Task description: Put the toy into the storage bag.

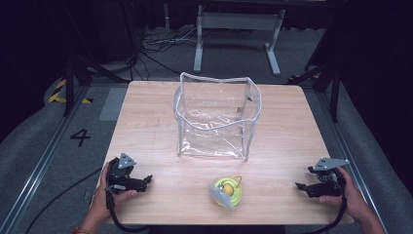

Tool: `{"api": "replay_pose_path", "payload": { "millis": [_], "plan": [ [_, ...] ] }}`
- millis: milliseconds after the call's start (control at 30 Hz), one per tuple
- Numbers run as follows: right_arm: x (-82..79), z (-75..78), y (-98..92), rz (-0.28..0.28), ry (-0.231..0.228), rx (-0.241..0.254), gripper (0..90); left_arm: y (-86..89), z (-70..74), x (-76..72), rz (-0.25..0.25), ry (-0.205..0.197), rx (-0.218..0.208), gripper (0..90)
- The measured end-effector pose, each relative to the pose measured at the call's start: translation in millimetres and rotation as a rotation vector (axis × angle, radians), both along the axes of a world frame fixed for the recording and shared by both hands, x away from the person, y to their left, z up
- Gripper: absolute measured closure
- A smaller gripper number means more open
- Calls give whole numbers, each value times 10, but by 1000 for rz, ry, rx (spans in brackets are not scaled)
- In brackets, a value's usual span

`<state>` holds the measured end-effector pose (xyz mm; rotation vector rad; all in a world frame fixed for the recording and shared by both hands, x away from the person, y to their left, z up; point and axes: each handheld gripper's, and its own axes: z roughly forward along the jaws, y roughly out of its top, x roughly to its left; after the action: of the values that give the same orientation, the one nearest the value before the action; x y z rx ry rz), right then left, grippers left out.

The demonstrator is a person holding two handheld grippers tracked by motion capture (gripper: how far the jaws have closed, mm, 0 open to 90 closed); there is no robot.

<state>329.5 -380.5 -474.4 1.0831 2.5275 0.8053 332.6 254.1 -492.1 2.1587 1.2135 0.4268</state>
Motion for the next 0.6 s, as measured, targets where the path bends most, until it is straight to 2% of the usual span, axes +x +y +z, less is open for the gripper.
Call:
{"api": "replay_pose_path", "payload": {
  "millis": [33, 100, 167, 467, 600],
  "plan": [
    [0, 0, 0, 0, 0, 0, 198, 0, 0, 0, 0, 0, 0, 4],
    [0, 69, 63, 35, 12, -20, 207, 4, 1, 0, -3, -2, 4, 5],
    [-5, 130, 118, 57, 17, -15, 234, 3, 1, -2, -3, 1, 2, 5],
    [-46, 428, 485, 155, 7, -22, 243, 2, 1, -2, -1, 0, 1, 5],
    [-47, 505, 602, 184, 11, -25, 245, 4, 0, 0, -3, -2, 1, 5]
  ]
}}
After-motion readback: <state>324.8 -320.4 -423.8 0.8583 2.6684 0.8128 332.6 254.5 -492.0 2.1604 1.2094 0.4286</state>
